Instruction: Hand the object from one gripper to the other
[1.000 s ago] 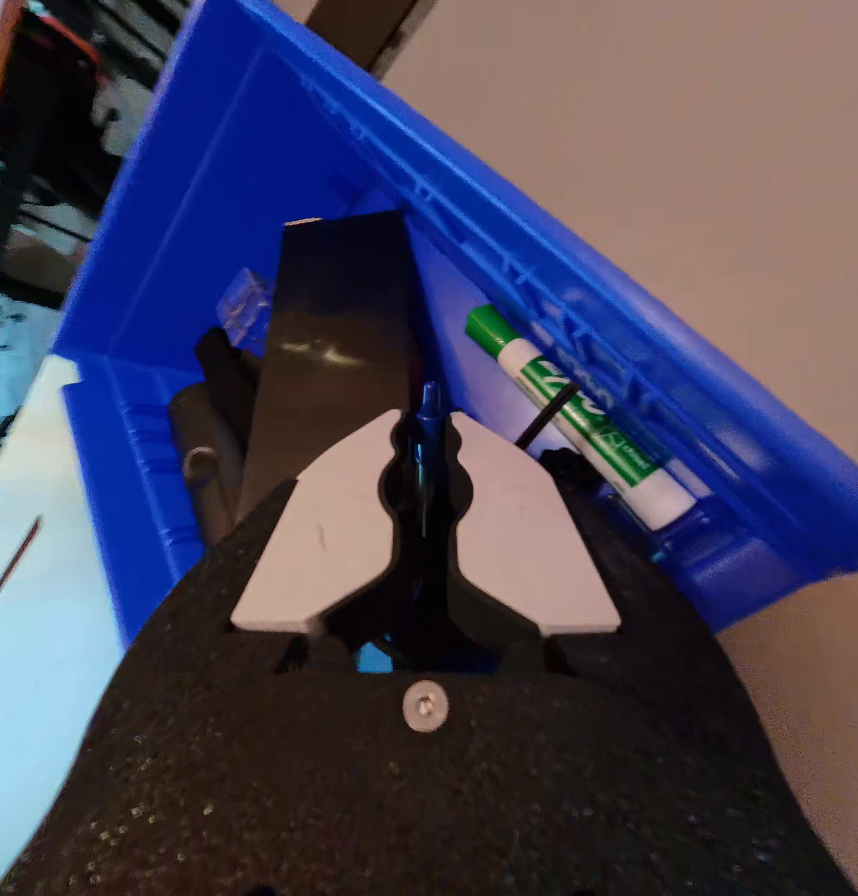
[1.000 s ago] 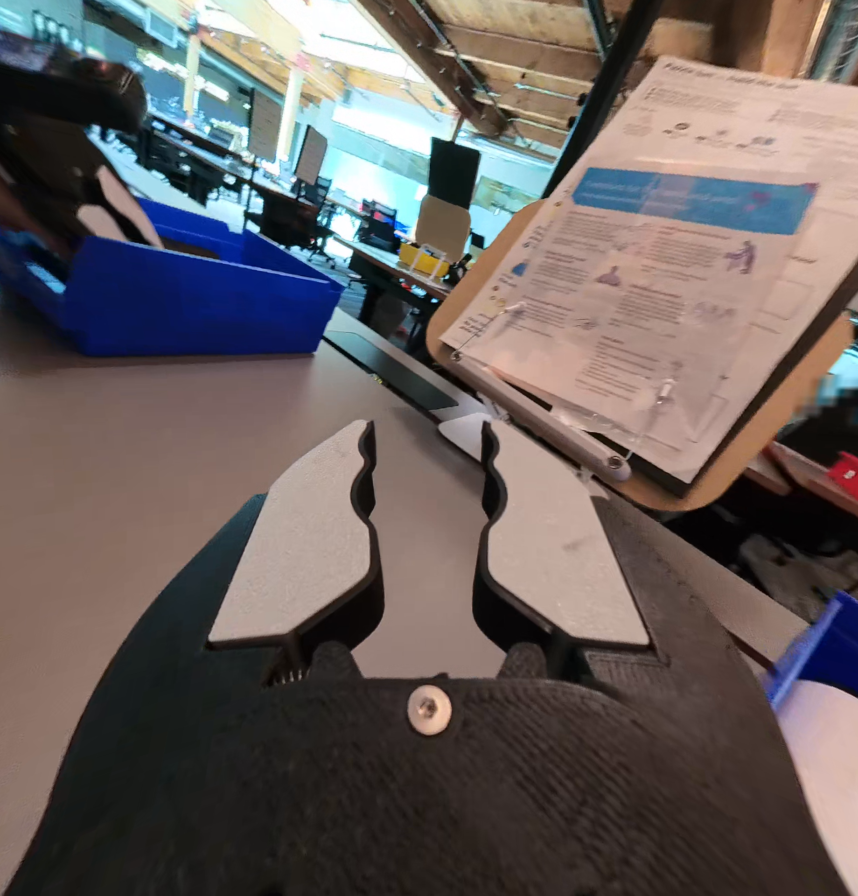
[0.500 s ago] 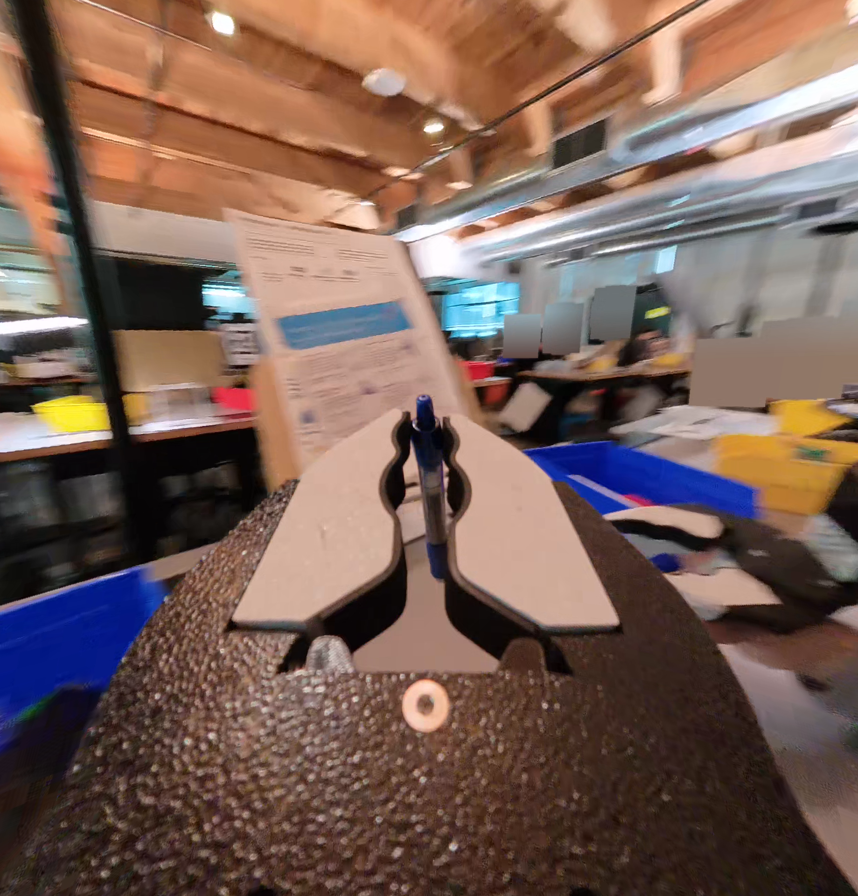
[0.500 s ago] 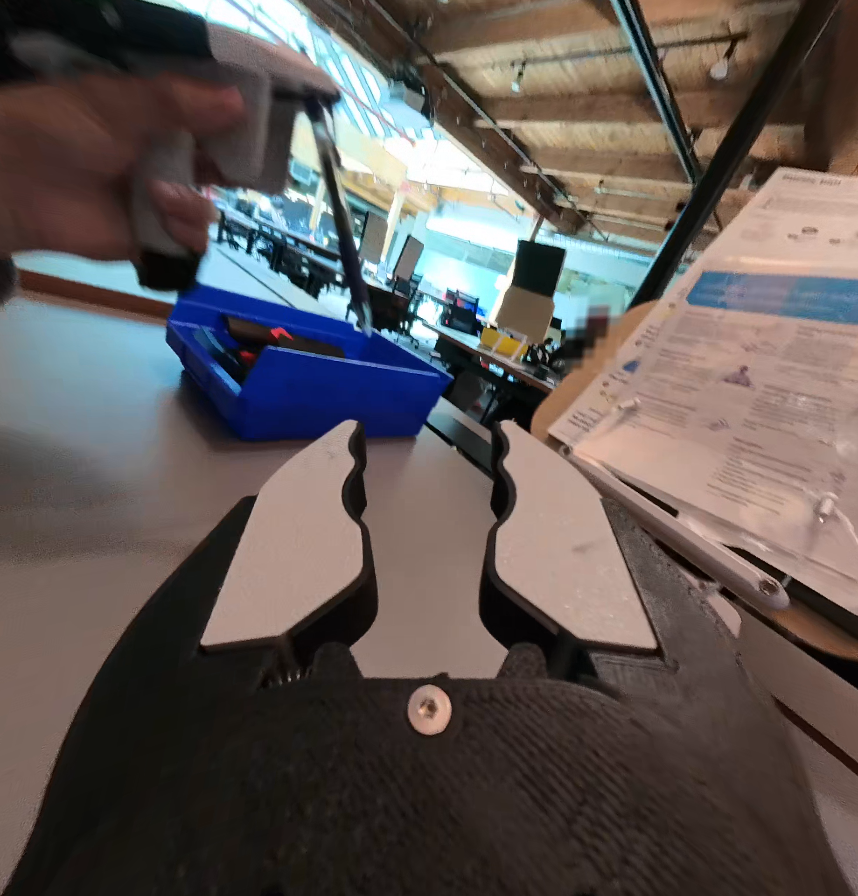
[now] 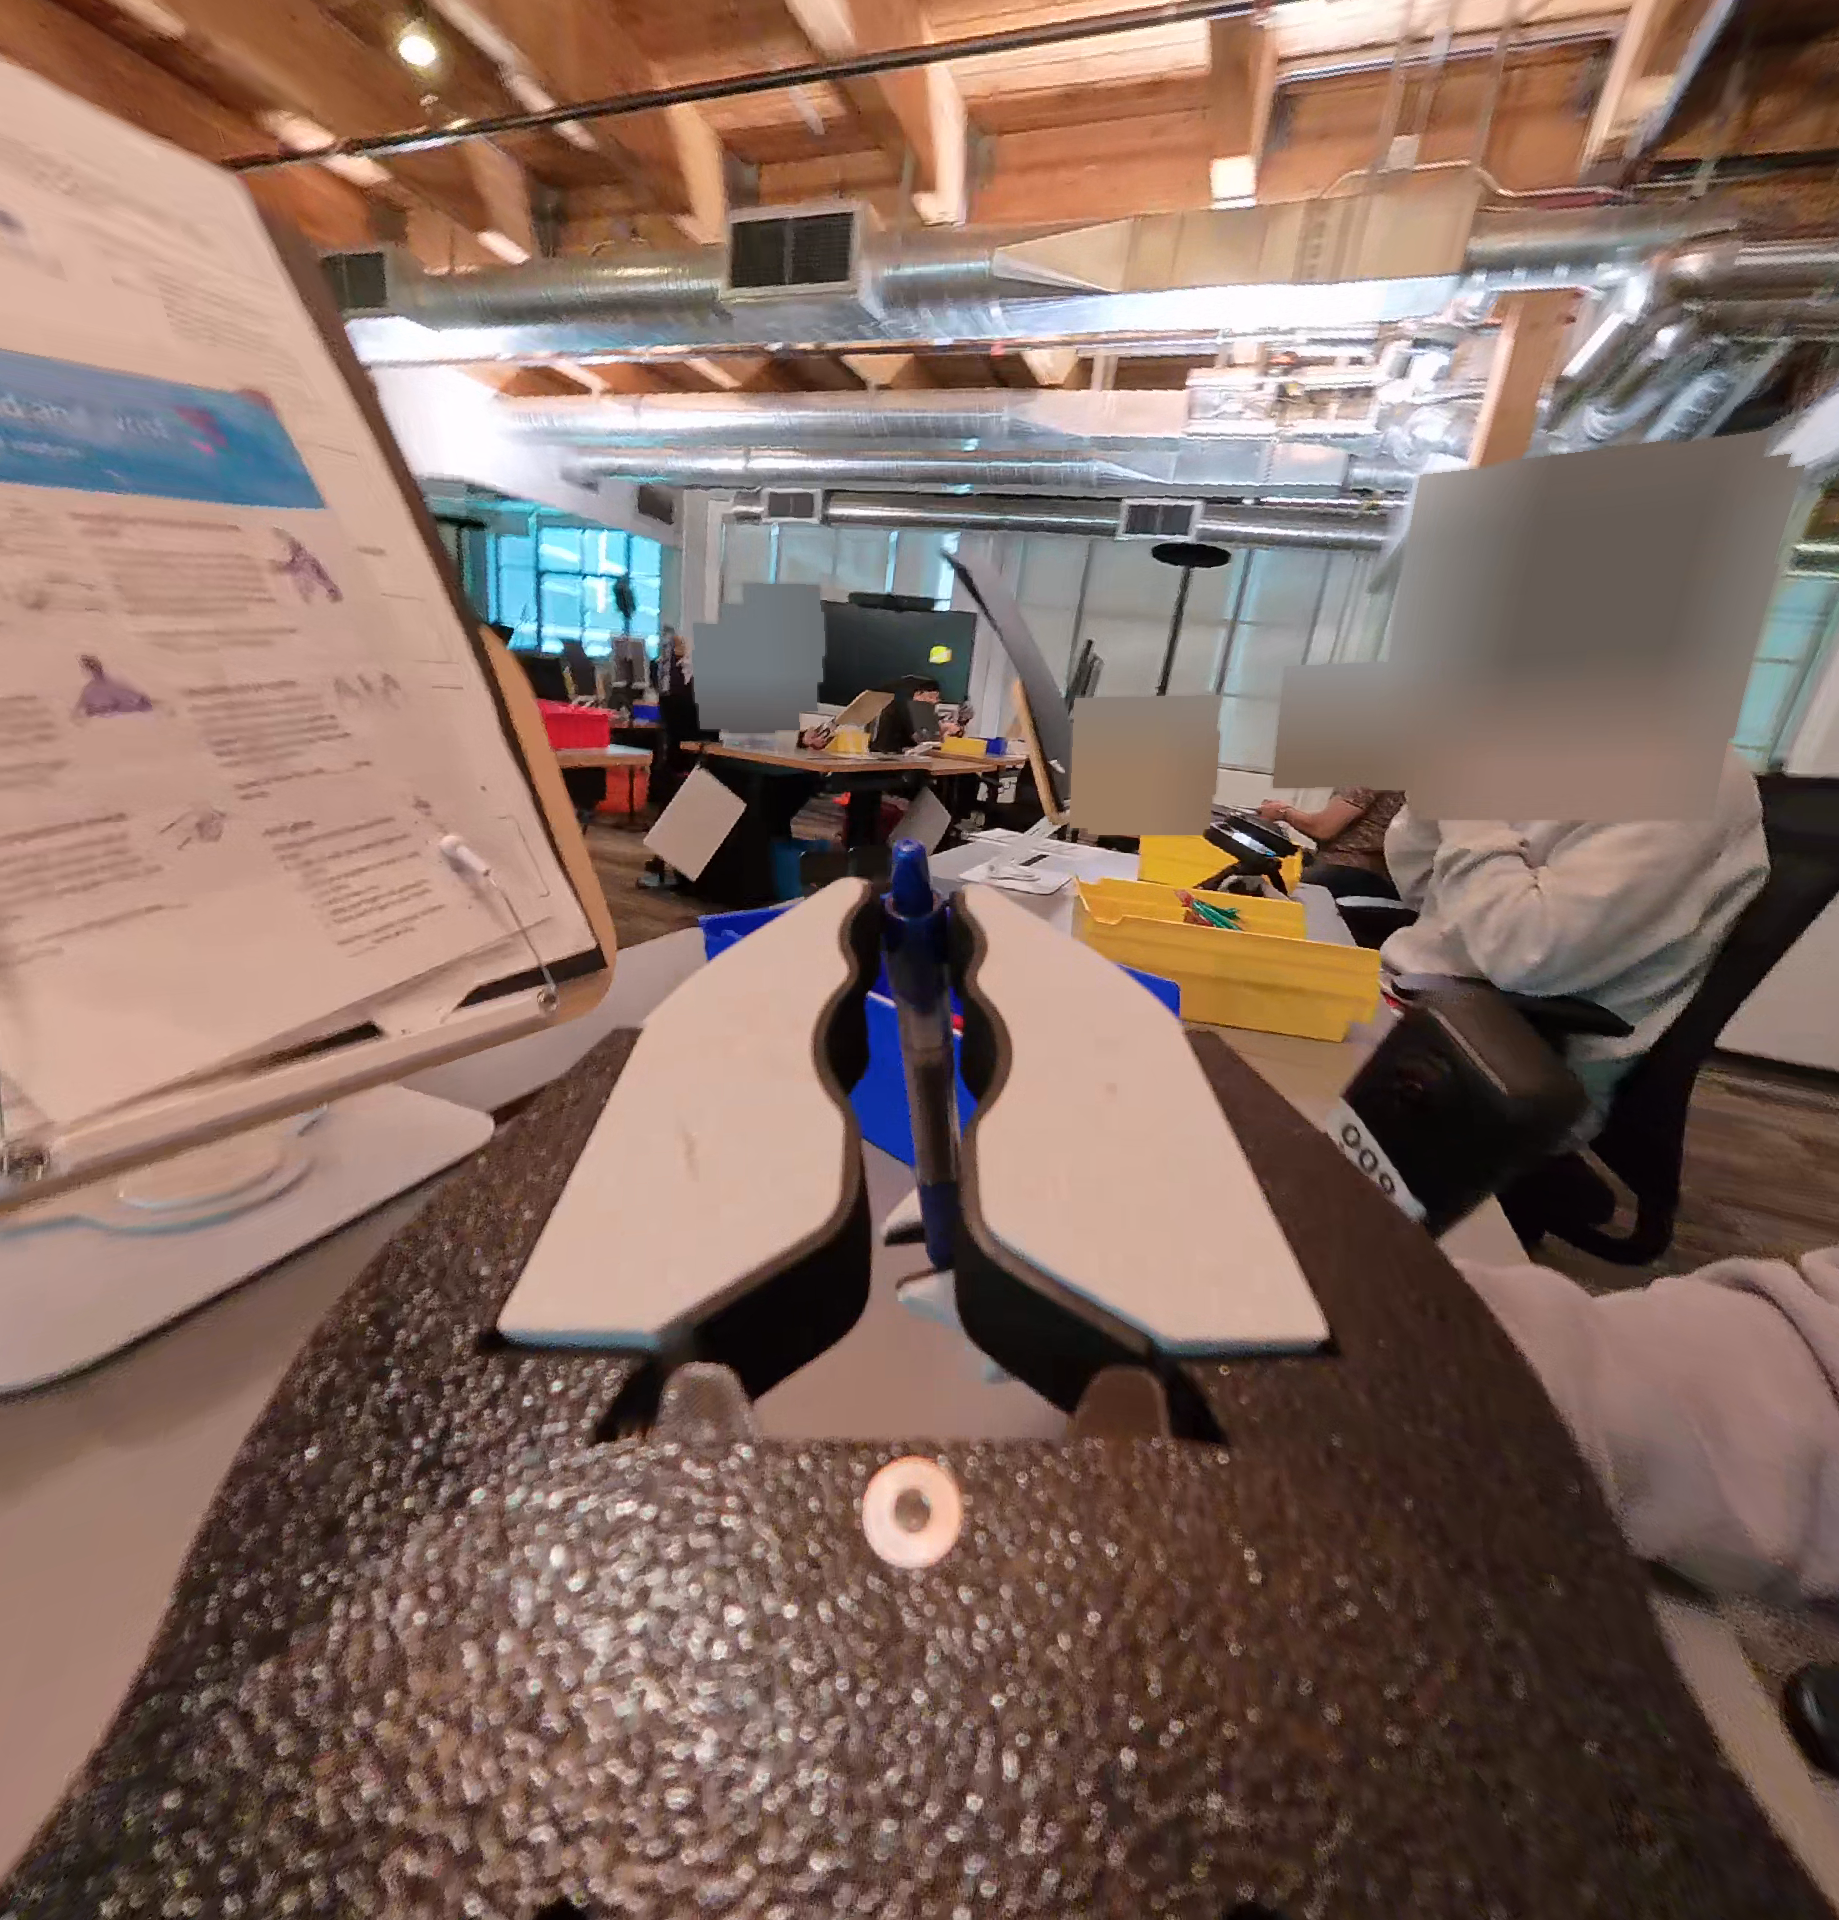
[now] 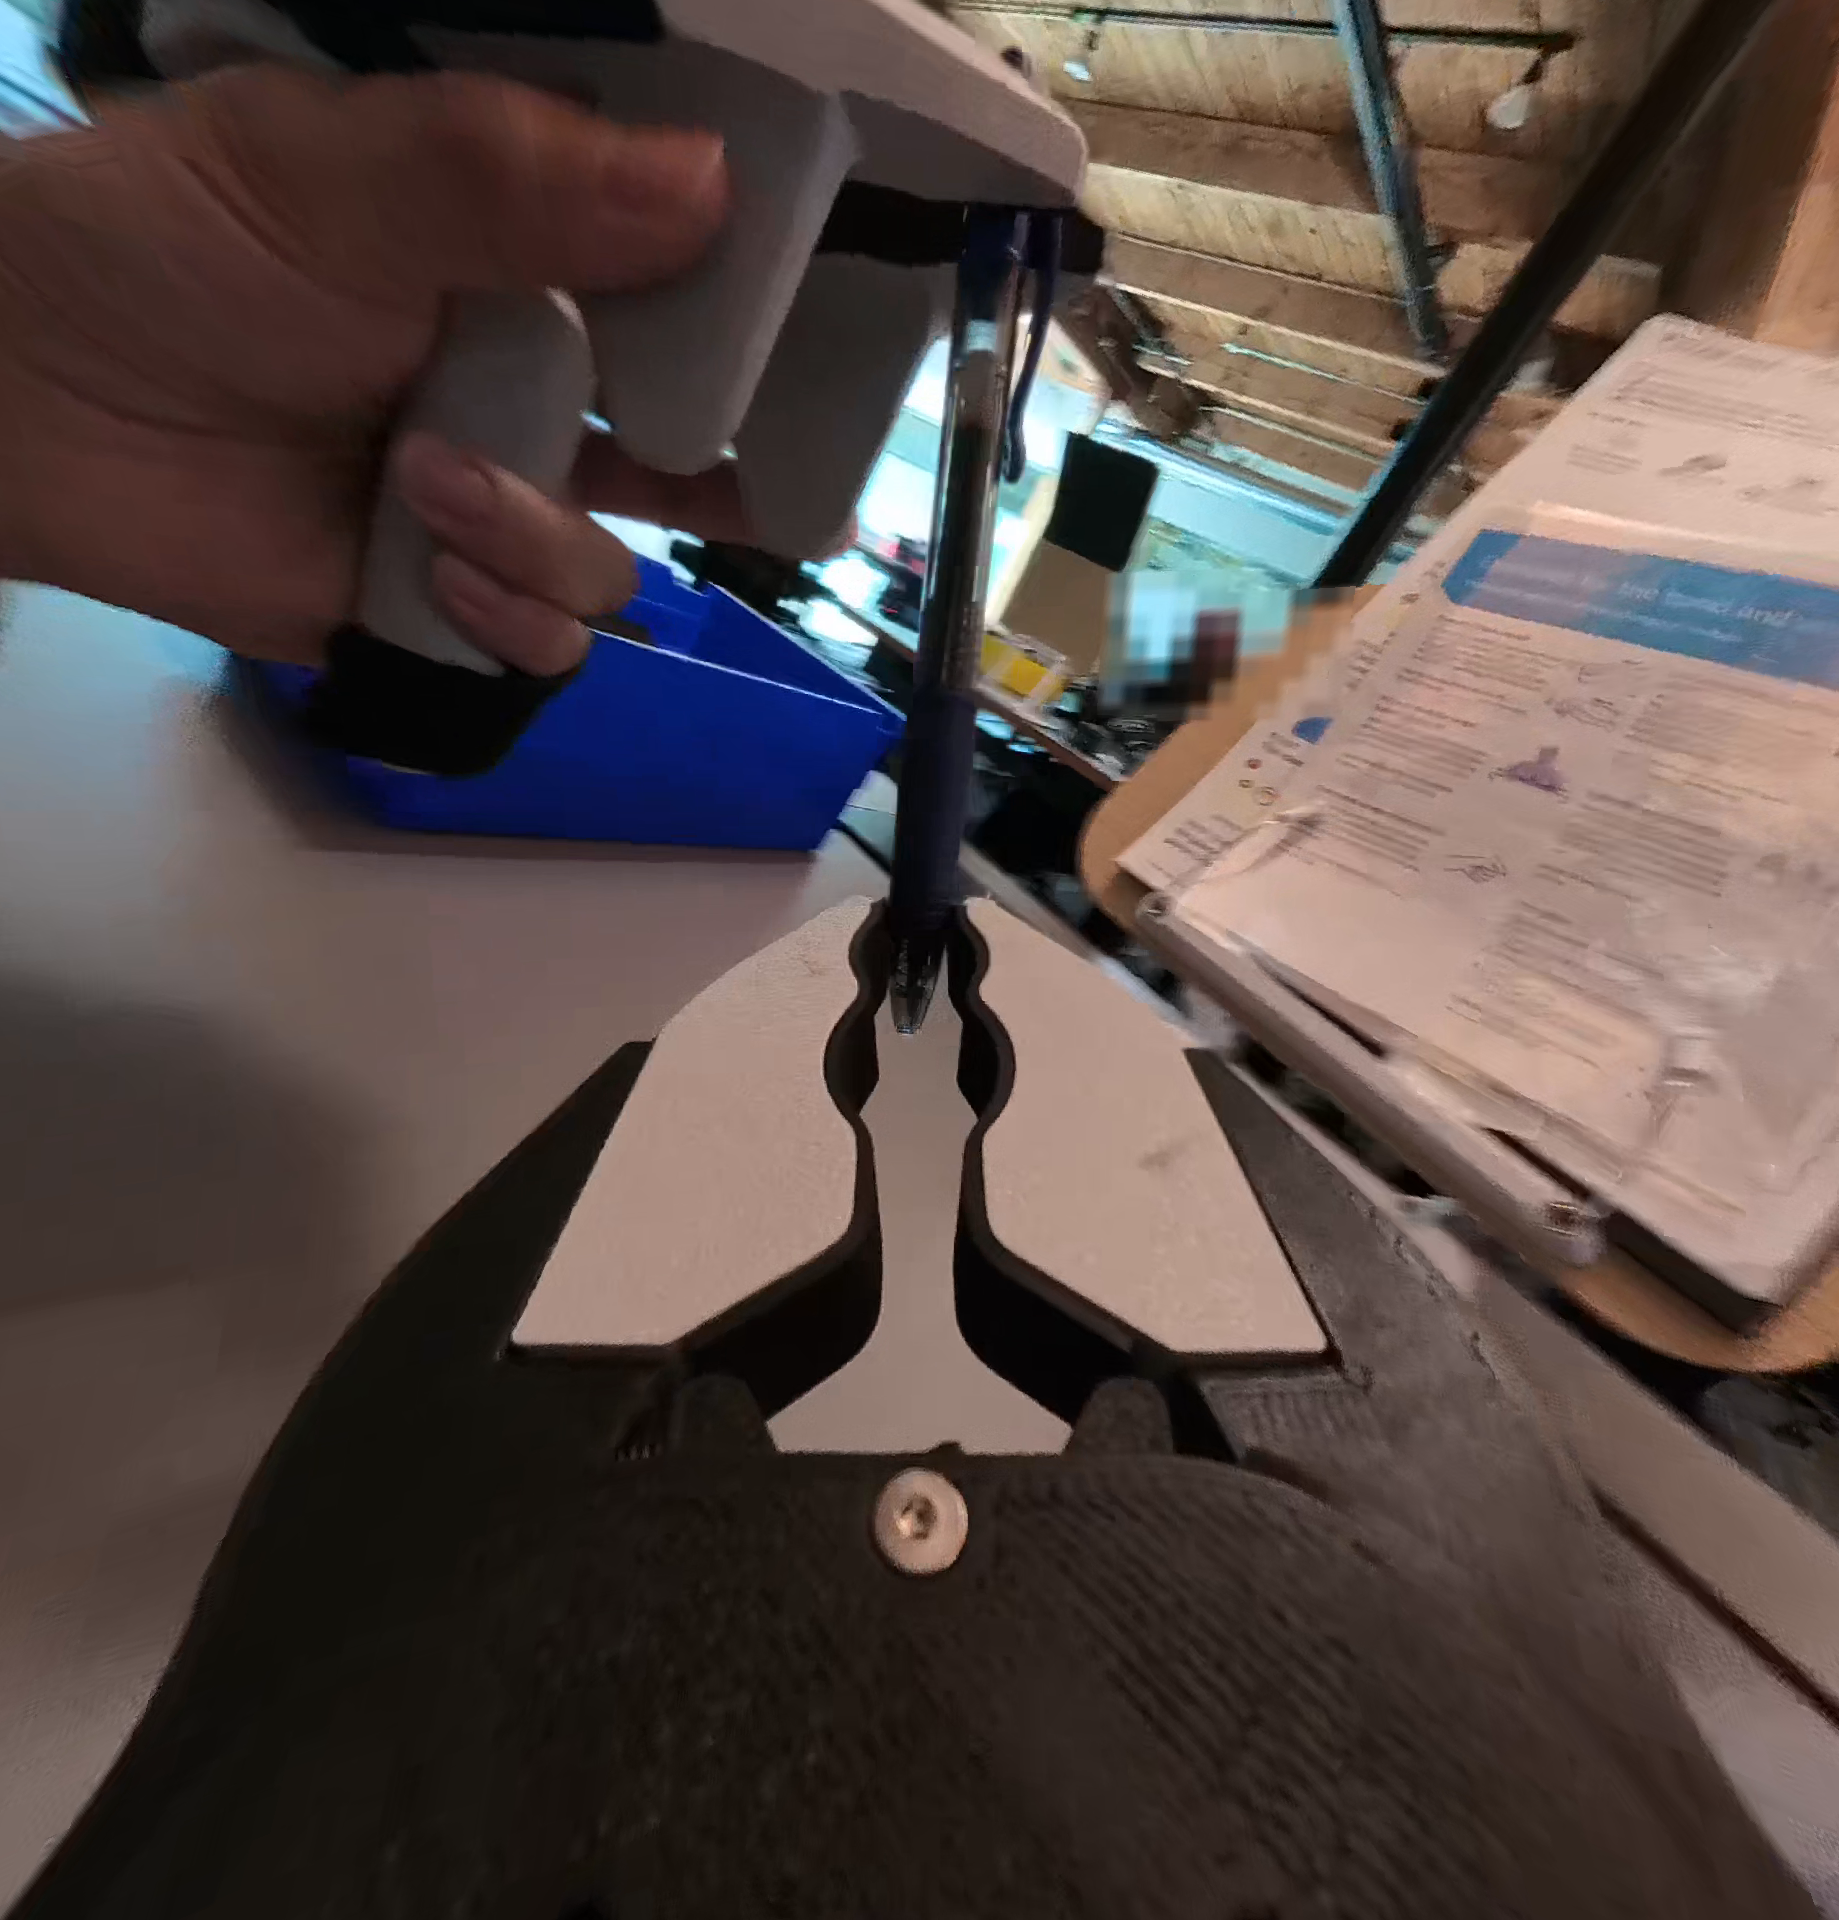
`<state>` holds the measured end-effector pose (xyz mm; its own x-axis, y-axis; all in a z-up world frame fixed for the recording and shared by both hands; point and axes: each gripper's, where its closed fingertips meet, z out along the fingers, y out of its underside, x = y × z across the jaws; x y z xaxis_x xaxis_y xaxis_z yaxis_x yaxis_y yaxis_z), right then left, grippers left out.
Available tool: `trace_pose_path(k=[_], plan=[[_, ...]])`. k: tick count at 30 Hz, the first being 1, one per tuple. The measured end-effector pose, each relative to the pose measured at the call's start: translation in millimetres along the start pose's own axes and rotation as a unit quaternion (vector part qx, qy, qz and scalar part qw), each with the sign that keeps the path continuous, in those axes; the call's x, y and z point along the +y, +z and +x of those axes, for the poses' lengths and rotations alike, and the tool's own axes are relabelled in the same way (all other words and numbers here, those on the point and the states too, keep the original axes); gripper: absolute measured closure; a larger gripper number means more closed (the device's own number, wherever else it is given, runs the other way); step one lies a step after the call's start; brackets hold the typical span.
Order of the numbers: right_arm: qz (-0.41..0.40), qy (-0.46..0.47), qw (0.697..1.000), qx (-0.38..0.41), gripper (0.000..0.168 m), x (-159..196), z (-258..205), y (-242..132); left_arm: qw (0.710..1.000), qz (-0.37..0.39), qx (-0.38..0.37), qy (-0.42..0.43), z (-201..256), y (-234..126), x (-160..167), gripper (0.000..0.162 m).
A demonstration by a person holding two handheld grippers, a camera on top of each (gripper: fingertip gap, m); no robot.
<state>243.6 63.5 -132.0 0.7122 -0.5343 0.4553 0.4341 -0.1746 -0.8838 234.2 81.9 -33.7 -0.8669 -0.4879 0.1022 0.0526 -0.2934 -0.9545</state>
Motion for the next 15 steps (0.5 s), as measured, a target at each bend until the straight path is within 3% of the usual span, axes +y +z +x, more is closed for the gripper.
trace_pose_path(k=[2, 3, 5, 7, 9, 12, 14, 15], plan=[[0.032, 0.103, 0.99, -0.09, 0.157, -6.8, -15.2, -0.4, 0.999, 0.012, 0.031, 0.042, 2.8, -3.8, 1.7, 0.147], [0.055, 0.173, 0.971, -0.156, 0.158, -13.3, -26.5, -3.0, 0.998, 0.003, 0.047, 0.046, 3.4, -6.8, 9.0, 0.138], [0.1, 0.326, 0.897, -0.282, 0.158, -30.1, -41.7, -13.9, 0.993, -0.041, 0.115, 0.006, 11.8, -15.9, 35.0, 0.117], [0.133, 0.455, 0.803, -0.361, 0.158, -42.0, -42.1, -23.1, 0.978, -0.046, 0.195, -0.064, 26.0, -27.7, 57.6, 0.114], [0.121, 0.533, 0.739, -0.395, 0.157, -36.8, -43.5, -22.4, 0.962, -0.018, 0.248, -0.113, 36.5, -35.8, 69.4, 0.127], [0.092, 0.537, 0.717, -0.434, 0.157, -31.7, -61.7, -24.3, 0.964, -0.004, 0.239, -0.119, 31.9, -32.3, 76.9, 0.129], [0.083, 0.528, 0.724, -0.436, 0.157, -33.0, -70.3, -23.5, 0.958, -0.005, 0.257, -0.13, 35.3, -33.9, 75.8, 0.132], [0.084, 0.528, 0.725, -0.434, 0.157, -34.1, -71.1, -22.9, 0.953, -0.002, 0.272, -0.132, 39.1, -36.5, 73.9, 0.145]])
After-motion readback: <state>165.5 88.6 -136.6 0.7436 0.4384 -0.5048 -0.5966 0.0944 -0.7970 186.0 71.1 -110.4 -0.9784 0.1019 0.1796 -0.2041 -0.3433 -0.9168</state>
